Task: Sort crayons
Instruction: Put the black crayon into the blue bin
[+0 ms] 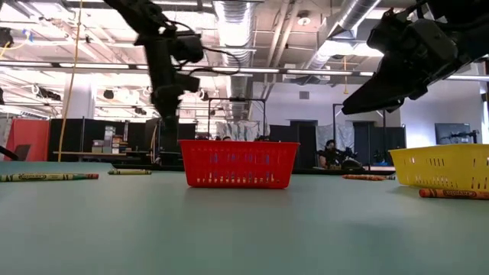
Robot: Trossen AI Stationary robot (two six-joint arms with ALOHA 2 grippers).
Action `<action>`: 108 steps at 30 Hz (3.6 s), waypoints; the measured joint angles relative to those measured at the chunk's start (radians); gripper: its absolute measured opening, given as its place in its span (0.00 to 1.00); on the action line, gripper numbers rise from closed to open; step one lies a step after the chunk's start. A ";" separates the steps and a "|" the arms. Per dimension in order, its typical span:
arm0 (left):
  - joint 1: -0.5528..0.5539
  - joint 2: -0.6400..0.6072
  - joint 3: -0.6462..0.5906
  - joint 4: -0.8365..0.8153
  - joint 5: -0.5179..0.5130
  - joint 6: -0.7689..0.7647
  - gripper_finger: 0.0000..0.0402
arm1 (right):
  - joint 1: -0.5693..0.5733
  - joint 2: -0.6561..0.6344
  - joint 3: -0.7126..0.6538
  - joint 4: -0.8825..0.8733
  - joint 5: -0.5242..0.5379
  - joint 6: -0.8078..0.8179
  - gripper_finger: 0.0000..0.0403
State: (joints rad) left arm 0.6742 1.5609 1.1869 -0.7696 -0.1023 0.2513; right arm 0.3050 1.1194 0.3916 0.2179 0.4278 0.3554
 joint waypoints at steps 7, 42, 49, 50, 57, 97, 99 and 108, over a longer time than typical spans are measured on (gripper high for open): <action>0.132 -0.040 -0.139 0.003 -0.037 -0.054 0.27 | -0.001 0.000 0.000 0.005 0.019 -0.024 0.27; 0.350 0.198 -0.175 0.233 -0.029 0.059 0.27 | 0.022 0.000 0.000 0.040 0.019 -0.042 0.27; 0.349 0.216 -0.172 0.249 -0.021 0.067 0.27 | 0.024 0.000 0.000 0.022 0.019 -0.025 0.27; 0.349 0.216 -0.171 0.249 -0.010 0.067 0.27 | 0.024 0.000 0.000 0.022 0.019 -0.023 0.27; 0.341 0.201 -0.174 0.246 -0.017 0.066 0.27 | 0.020 0.000 0.000 0.022 0.019 -0.023 0.27; 0.335 0.142 -0.233 0.294 0.064 0.028 0.27 | 0.036 0.000 -0.003 0.023 0.019 -0.004 0.27; 0.335 0.142 -0.233 0.293 0.067 0.028 0.27 | 0.037 0.000 -0.003 0.022 0.018 -0.004 0.27; 0.335 0.142 -0.246 0.292 0.107 0.023 0.26 | 0.036 0.000 -0.003 0.023 0.019 0.006 0.27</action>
State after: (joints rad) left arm 1.0092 1.7027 0.9404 -0.4771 0.0044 0.2745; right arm 0.3412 1.1191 0.3885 0.2405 0.4465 0.3611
